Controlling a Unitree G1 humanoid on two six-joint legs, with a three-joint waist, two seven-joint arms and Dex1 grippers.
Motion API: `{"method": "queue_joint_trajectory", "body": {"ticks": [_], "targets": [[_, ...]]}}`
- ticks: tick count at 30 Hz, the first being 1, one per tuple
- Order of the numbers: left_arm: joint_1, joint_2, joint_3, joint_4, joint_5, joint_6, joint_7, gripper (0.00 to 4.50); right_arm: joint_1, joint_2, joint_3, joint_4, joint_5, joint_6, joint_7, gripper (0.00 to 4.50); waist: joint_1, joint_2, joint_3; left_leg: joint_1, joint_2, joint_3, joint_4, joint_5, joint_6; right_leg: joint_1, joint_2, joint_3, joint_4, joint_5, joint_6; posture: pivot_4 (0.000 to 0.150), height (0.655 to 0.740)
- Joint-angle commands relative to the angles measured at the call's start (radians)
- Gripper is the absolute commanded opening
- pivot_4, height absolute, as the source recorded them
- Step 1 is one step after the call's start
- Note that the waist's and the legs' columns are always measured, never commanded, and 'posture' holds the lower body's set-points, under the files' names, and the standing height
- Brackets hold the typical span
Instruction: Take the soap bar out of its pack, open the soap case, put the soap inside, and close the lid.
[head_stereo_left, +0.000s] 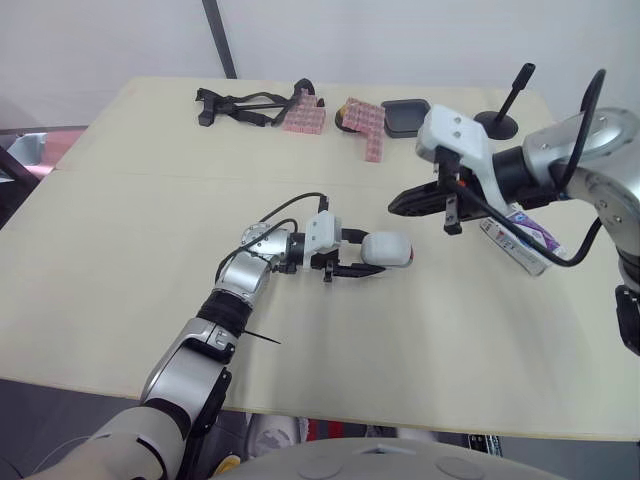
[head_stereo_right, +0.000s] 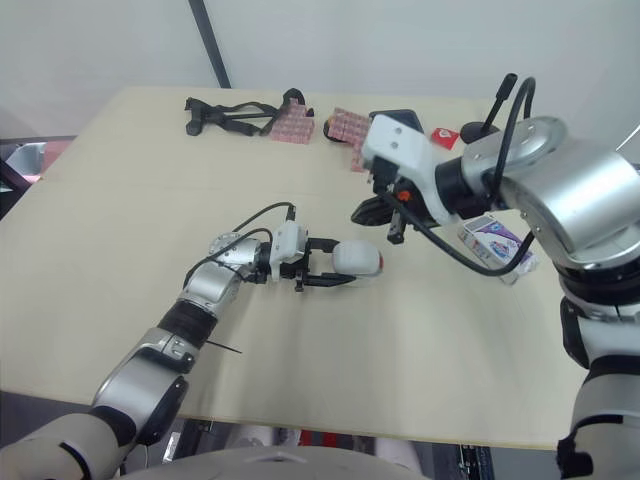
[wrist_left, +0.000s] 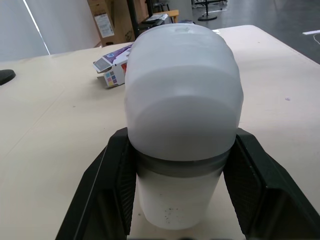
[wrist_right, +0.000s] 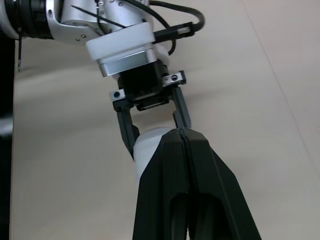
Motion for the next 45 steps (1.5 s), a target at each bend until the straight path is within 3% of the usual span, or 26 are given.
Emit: {"method": "queue_joint_trajectory", "body": {"ticks": [1, 20, 45], "targets": [[0.021, 0.022, -0.016, -0.004, 0.029, 0.026, -0.001, 1.96, 0.009, -0.003, -0.047, -0.044, 0.052, -0.022, -0.017, 0.03, -0.001, 0.000, 0.000, 0.000, 0.000, 0.000, 0.000, 0.000, 0.000, 0.000, 0.000, 0.000, 0.000, 0.000, 0.000, 0.150, 0.7400], [0.029, 0.027, -0.014, -0.037, 0.027, 0.051, 0.013, 1.96, 0.143, -0.048, 0.029, -0.045, 0.085, -0.105, -0.101, 0.03, -0.002, 0.000, 0.000, 0.000, 0.000, 0.000, -0.001, 0.000, 0.000, 0.001, 0.001, 0.000, -0.002, 0.000, 0.000, 0.150, 0.7400], [0.034, 0.029, -0.015, -0.035, 0.025, 0.046, 0.012, 1.96, 0.188, -0.030, 0.067, 0.054, 0.068, -0.110, -0.168, 0.03, -0.005, 0.000, 0.000, 0.008, 0.000, 0.000, -0.004, 0.000, -0.001, 0.007, 0.000, 0.000, -0.005, 0.000, 0.000, 0.150, 0.7400]]}}
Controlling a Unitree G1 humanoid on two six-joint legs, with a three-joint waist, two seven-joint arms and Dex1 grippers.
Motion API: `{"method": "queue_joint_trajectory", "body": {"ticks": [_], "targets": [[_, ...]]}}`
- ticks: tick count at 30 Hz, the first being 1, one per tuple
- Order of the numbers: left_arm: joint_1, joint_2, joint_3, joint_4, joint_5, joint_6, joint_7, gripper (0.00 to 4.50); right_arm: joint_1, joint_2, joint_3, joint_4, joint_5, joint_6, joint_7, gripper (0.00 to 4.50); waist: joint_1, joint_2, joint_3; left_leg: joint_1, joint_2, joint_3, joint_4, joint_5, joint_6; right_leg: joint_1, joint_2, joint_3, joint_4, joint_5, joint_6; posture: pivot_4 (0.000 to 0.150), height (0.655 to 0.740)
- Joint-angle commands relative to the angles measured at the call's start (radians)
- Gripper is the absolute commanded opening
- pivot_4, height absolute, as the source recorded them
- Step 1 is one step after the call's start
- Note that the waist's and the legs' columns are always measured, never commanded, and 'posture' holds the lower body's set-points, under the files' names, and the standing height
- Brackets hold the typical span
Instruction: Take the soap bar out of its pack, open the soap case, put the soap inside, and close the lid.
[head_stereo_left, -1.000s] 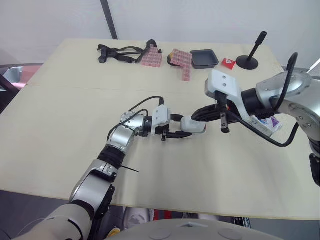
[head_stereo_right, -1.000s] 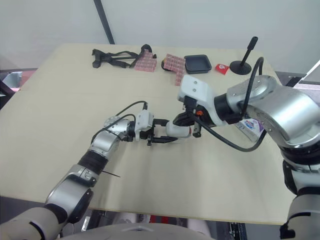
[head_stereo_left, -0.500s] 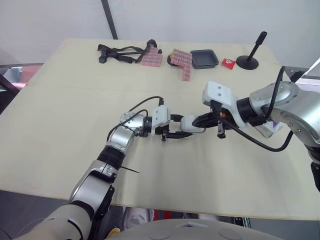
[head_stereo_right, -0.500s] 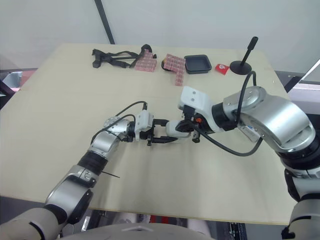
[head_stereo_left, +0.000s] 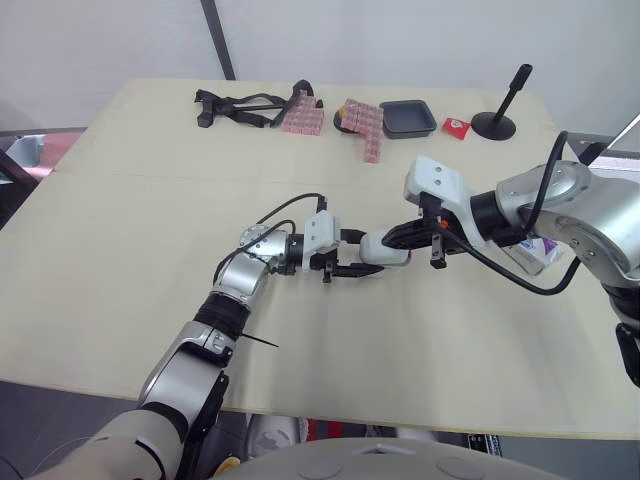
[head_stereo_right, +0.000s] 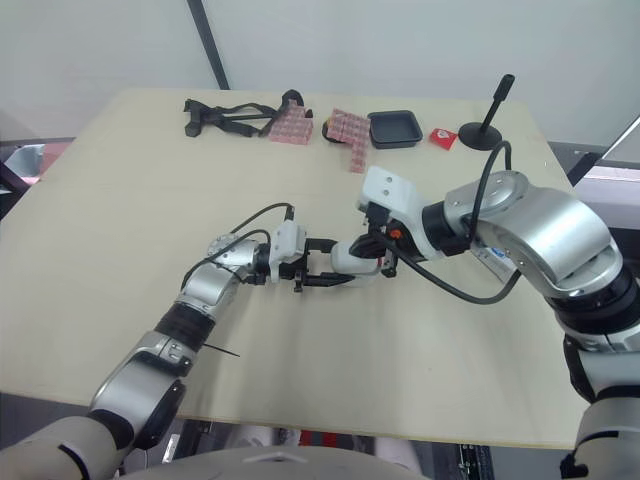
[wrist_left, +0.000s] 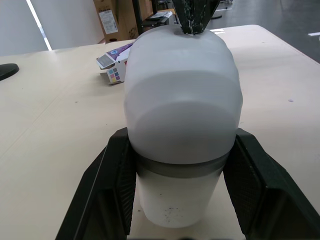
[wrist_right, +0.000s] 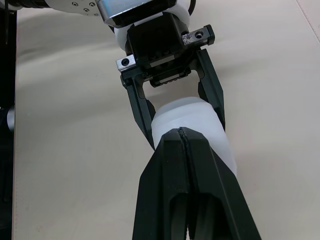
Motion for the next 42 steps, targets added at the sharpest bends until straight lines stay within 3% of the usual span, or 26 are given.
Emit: {"method": "queue_joint_trajectory", "body": {"ticks": [1, 27, 33, 38, 42], "targets": [[0.013, 0.020, -0.015, 0.004, 0.025, 0.010, -0.009, 1.96, 0.030, -0.021, 0.016, 0.018, -0.026, 0.006, -0.025, 0.03, -0.001, 0.000, 0.000, 0.001, 0.000, 0.000, -0.001, 0.000, 0.000, 0.001, 0.000, 0.000, -0.001, 0.000, 0.000, 0.150, 0.7400], [0.008, 0.022, -0.009, 0.010, 0.029, 0.006, -0.008, 1.96, 0.144, -0.060, 0.080, 0.031, -0.101, -0.049, -0.069, 0.03, -0.027, -0.006, -0.006, 0.015, 0.000, -0.001, -0.012, 0.001, -0.001, 0.019, -0.003, -0.004, -0.017, 0.000, 0.000, 0.150, 0.7400], [0.008, 0.021, -0.003, 0.012, 0.027, 0.004, -0.003, 1.96, 0.107, -0.007, -0.024, 0.021, -0.059, -0.088, -0.076, 0.03, -0.032, -0.006, -0.006, 0.020, -0.001, -0.001, -0.017, 0.001, -0.003, 0.022, -0.003, -0.004, -0.020, 0.000, 0.000, 0.150, 0.7400], [0.007, 0.023, 0.005, 0.012, 0.017, 0.004, -0.002, 1.96, 0.077, 0.048, -0.176, 0.026, 0.000, -0.124, -0.085, 1.52, -0.035, -0.005, -0.003, 0.018, -0.002, -0.001, -0.018, 0.002, -0.003, 0.021, -0.004, -0.004, -0.021, 0.000, 0.000, 0.150, 0.7400], [-0.004, 0.023, 0.033, -0.001, -0.024, 0.056, 0.004, 1.96, 0.151, 0.046, -0.337, 0.004, 0.085, -0.184, -0.037, 2.86, -0.026, -0.006, -0.003, 0.012, -0.001, -0.001, -0.019, 0.002, -0.003, 0.017, -0.002, -0.005, -0.022, 0.000, 0.000, 0.150, 0.7400]]}}
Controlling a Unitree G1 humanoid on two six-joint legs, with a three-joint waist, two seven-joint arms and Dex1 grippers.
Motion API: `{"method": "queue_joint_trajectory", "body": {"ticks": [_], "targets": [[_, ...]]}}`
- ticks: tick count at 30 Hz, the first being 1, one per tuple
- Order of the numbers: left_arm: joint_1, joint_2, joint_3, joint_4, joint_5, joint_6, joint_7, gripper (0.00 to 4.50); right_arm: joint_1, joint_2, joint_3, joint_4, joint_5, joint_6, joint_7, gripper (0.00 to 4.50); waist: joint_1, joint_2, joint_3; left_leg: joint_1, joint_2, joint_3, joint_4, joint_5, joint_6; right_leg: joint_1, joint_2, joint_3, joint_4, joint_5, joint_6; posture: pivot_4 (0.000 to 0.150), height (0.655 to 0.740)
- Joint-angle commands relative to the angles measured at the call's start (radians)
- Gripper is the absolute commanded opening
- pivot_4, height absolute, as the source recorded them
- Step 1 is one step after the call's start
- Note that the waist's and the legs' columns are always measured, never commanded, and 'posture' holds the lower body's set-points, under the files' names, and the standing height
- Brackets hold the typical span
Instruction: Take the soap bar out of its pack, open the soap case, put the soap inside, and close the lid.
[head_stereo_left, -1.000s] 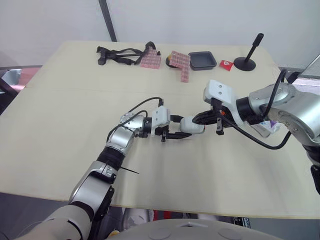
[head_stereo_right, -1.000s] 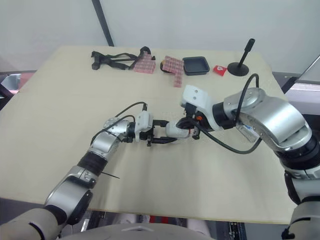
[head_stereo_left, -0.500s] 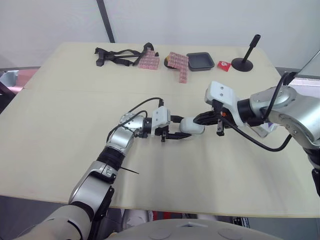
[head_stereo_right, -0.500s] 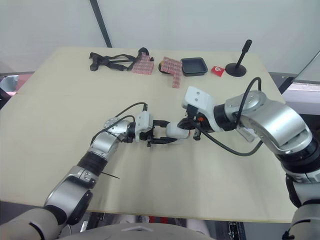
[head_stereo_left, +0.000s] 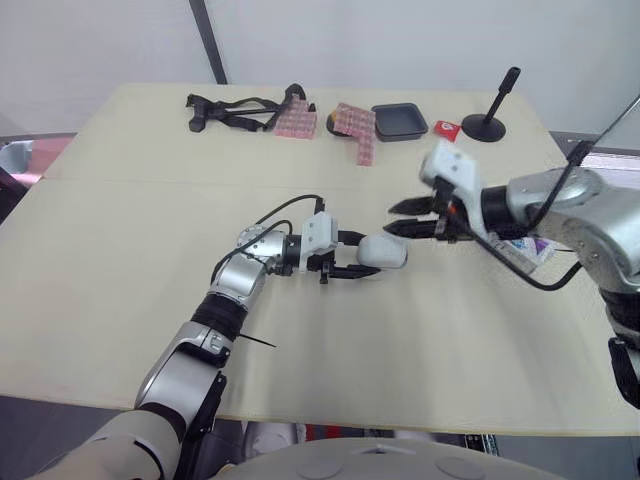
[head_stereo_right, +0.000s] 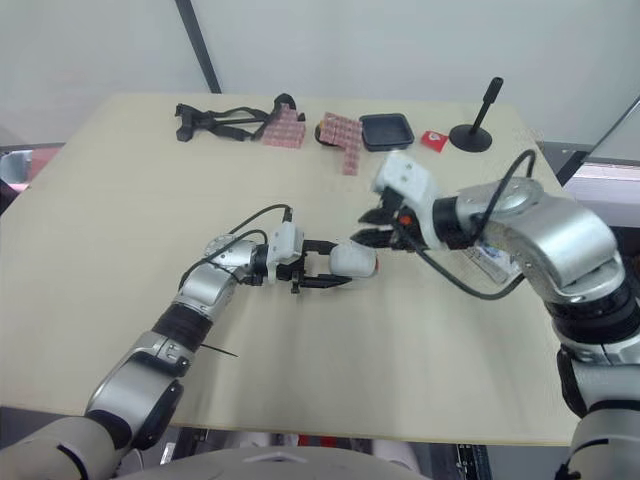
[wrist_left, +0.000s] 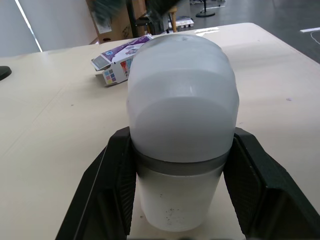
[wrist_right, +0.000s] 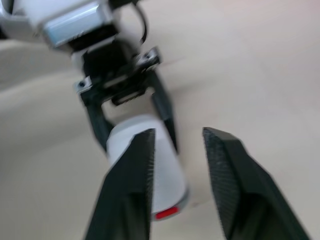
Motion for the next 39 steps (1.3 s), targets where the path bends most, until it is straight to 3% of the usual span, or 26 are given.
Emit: {"method": "queue_joint_trajectory", "body": {"ticks": [1, 5, 8, 14, 21, 34, 37, 39], "targets": [[-0.013, 0.013, 0.042, -0.009, -0.030, 0.079, 0.019, 1.96, 0.060, -0.005, -0.167, -0.036, 0.089, -0.054, 0.033, 3.18, 0.006, 0.000, 0.000, -0.001, 0.000, 0.000, 0.000, 0.000, 0.000, -0.001, 0.001, 0.000, -0.001, 0.000, 0.000, 0.150, 0.7400], [-0.032, 0.024, 0.100, -0.075, -0.128, 0.266, 0.039, 1.96, 0.193, -0.046, -0.212, -0.076, 0.074, -0.140, 0.067, 4.45, 0.008, 0.000, 0.001, -0.006, 0.001, 0.000, 0.000, 0.000, 0.000, -0.004, 0.003, -0.001, -0.002, 0.000, 0.000, 0.150, 0.7400], [-0.041, 0.052, 0.129, -0.140, -0.189, 0.447, 0.047, 1.96, 0.341, -0.015, -0.254, -0.114, -0.034, -0.335, 0.019, 4.45, 0.010, -0.001, 0.004, -0.008, 0.001, 0.000, 0.000, 0.000, 0.000, -0.006, 0.002, -0.001, -0.003, 0.000, 0.000, 0.150, 0.7400], [-0.105, 0.159, 0.165, -0.224, -0.311, 0.950, 0.080, 1.96, 0.589, -0.092, -0.236, -0.133, -0.099, -0.457, 0.100, 4.45, 0.010, 0.003, 0.008, -0.012, 0.001, 0.000, 0.000, 0.000, 0.000, -0.011, 0.002, -0.002, -0.002, 0.000, 0.000, 0.150, 0.7400], [-0.158, 0.213, 0.119, -0.277, -0.420, 1.346, 0.052, 1.96, 0.648, -0.086, -0.246, -0.109, -0.124, -0.503, 0.069, 4.45, 0.003, 0.003, 0.008, -0.012, 0.001, 0.000, 0.000, 0.000, 0.000, -0.011, 0.001, -0.001, -0.002, 0.000, 0.000, 0.150, 0.7400], [-0.205, 0.063, 0.163, -0.178, -0.476, 1.669, 0.255, 1.96, 0.680, -0.083, -0.215, -0.105, -0.160, -0.546, 0.040, 4.45, 0.008, 0.003, 0.008, -0.013, 0.000, -0.001, 0.000, 0.000, 0.000, -0.010, 0.004, -0.002, -0.004, 0.000, 0.000, 0.150, 0.7400], [-0.215, 0.022, 0.122, -0.141, -0.428, 1.686, 0.315, 1.96, 0.675, -0.085, -0.198, -0.101, -0.178, -0.553, 0.039, 4.45, 0.012, 0.003, 0.009, -0.013, -0.001, -0.002, 0.000, 0.000, 0.000, -0.009, 0.004, -0.002, -0.004, 0.000, 0.001, 0.150, 0.7400], [-0.214, 0.000, 0.120, -0.118, -0.406, 1.675, 0.357, 2.99, 0.672, -0.085, -0.187, -0.097, -0.192, -0.559, 0.036, 4.50, 0.011, 0.003, 0.009, -0.013, -0.001, -0.002, 0.000, 0.000, 0.000, -0.009, 0.004, -0.003, -0.005, 0.000, 0.001, 0.150, 0.7400]]}}
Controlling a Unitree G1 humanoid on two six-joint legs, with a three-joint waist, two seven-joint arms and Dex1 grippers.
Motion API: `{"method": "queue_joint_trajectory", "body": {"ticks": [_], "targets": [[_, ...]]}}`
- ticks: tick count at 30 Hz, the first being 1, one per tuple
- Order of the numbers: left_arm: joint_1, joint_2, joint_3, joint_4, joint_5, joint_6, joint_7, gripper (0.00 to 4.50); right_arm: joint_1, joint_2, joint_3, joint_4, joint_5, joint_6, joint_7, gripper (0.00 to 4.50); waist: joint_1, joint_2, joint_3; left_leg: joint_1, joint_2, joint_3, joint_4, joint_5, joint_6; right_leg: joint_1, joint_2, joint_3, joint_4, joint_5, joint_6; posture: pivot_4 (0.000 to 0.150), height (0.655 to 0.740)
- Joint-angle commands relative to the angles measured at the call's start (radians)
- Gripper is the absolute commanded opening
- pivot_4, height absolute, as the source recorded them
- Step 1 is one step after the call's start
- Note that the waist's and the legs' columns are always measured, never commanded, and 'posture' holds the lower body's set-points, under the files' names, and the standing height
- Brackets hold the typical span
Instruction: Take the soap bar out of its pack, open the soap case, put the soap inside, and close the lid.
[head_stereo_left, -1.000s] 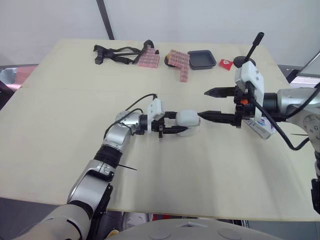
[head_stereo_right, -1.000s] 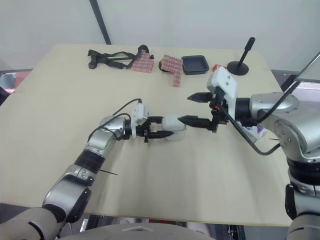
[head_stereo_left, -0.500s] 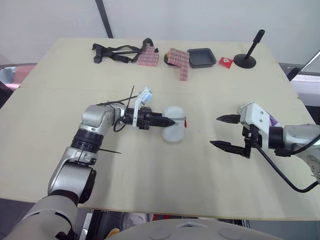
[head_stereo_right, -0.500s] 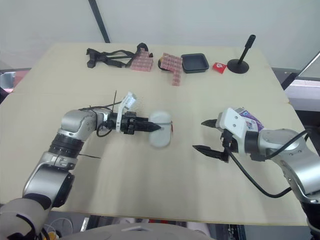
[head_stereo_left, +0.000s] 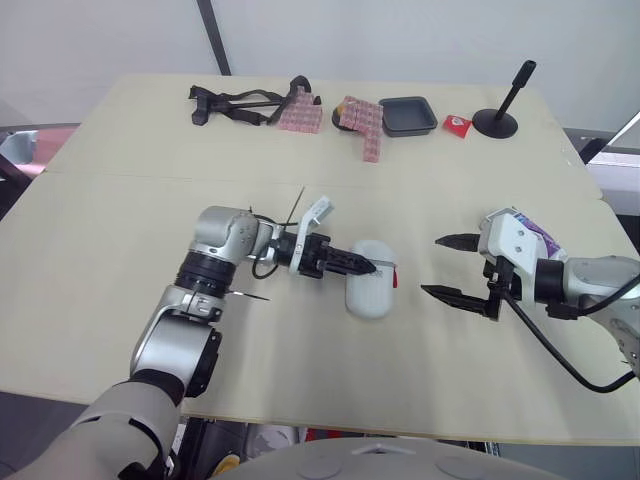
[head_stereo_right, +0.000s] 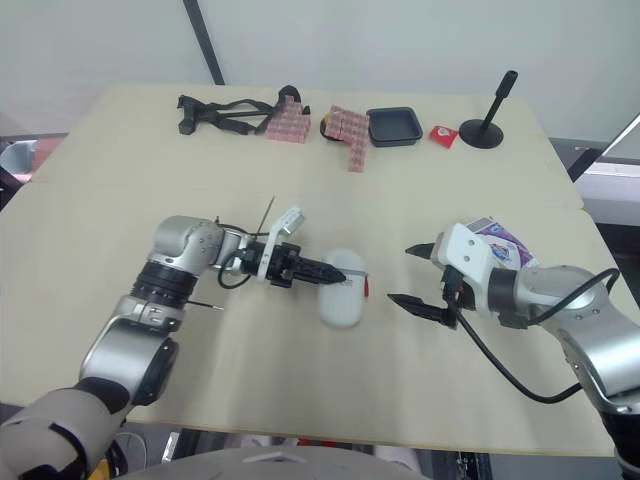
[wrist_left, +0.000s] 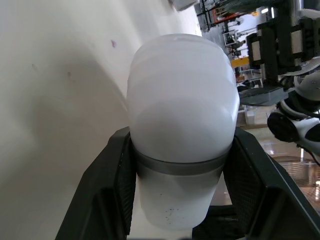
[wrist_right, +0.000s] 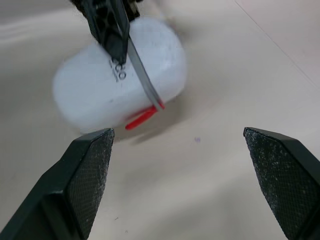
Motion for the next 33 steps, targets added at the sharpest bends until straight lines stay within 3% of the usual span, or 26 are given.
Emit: {"method": "queue_joint_trajectory", "body": {"ticks": [1, 5, 11, 15, 18, 20, 24, 28, 33], "targets": [[-0.024, -0.025, 0.006, 0.027, 0.022, 0.000, 0.059, 3.27, -0.008, -0.011, 0.006, -0.001, -0.025, -0.025, -0.003, 4.50, -0.001, 0.000, 0.000, 0.000, 0.000, 0.000, 0.000, 0.000, 0.000, 0.000, 0.000, 0.000, 0.000, 0.000, 0.000, 0.150, 0.7400], [-0.031, -0.026, -0.001, 0.046, 0.033, 0.018, 0.095, 4.49, -0.013, -0.010, 0.011, 0.000, -0.031, -0.026, -0.002, 4.50, -0.002, 0.000, 0.000, 0.002, 0.000, -0.001, 0.000, 0.000, 0.000, 0.003, -0.001, -0.001, -0.001, 0.000, 0.000, 0.150, 0.7400], [-0.055, 0.058, -0.001, -0.015, 0.022, 0.078, 0.102, 4.49, -0.020, -0.012, 0.010, 0.001, -0.031, -0.027, 0.001, 4.50, -0.018, 0.000, 0.000, 0.006, 0.001, -0.002, 0.000, 0.000, 0.000, 0.006, -0.004, -0.002, -0.004, 0.000, 0.000, 0.150, 0.7400], [-0.077, 0.192, 0.004, -0.140, -0.030, 0.113, 0.048, 4.49, -0.028, -0.013, 0.012, 0.005, -0.034, -0.038, 0.006, 4.50, -0.030, 0.001, 0.001, 0.005, 0.001, -0.002, -0.001, 0.000, 0.000, 0.006, -0.003, -0.002, -0.004, 0.000, 0.000, 0.150, 0.7400], [-0.058, 0.299, -0.017, -0.269, -0.048, 0.026, -0.019, 4.49, -0.047, -0.007, 0.014, 0.015, -0.035, -0.042, 0.001, 4.50, -0.028, 0.002, 0.002, 0.005, 0.001, -0.002, -0.004, 0.000, 0.000, 0.006, -0.004, -0.002, -0.004, 0.000, 0.000, 0.150, 0.7400], [-0.031, 0.346, -0.027, -0.328, -0.038, -0.063, -0.061, 4.49, -0.056, -0.002, 0.015, 0.019, -0.036, -0.042, -0.005, 4.50, -0.017, 0.002, 0.002, 0.005, 0.000, -0.002, -0.005, 0.000, 0.000, 0.006, -0.002, -0.003, -0.006, 0.000, 0.000, 0.150, 0.7400], [0.129, 0.401, 0.041, -0.439, 0.071, -0.507, -0.116, 4.49, -0.060, 0.017, 0.035, 0.020, -0.051, -0.047, -0.029, 4.50, -0.002, 0.002, 0.002, 0.003, 0.000, -0.002, -0.008, 0.000, 0.000, 0.006, 0.001, -0.004, -0.010, 0.000, 0.000, 0.150, 0.7400], [0.221, 0.420, 0.059, -0.439, 0.123, -0.665, -0.101, 4.49, -0.045, 0.033, 0.044, 0.011, -0.066, -0.047, -0.052, 4.50, 0.004, 0.002, 0.002, 0.003, 0.001, -0.002, -0.008, 0.000, 0.000, 0.006, 0.001, -0.009, -0.010, 0.000, 0.000, 0.150, 0.7400], [0.442, 0.467, 0.091, -0.512, 0.225, -1.072, -0.178, 4.49, 0.020, 0.046, 0.019, -0.021, -0.091, -0.039, -0.109, 4.50, -0.006, 0.002, 0.002, 0.004, 0.001, -0.002, -0.010, 0.000, -0.001, 0.006, -0.001, -0.008, -0.011, 0.000, 0.000, 0.150, 0.7400]]}}
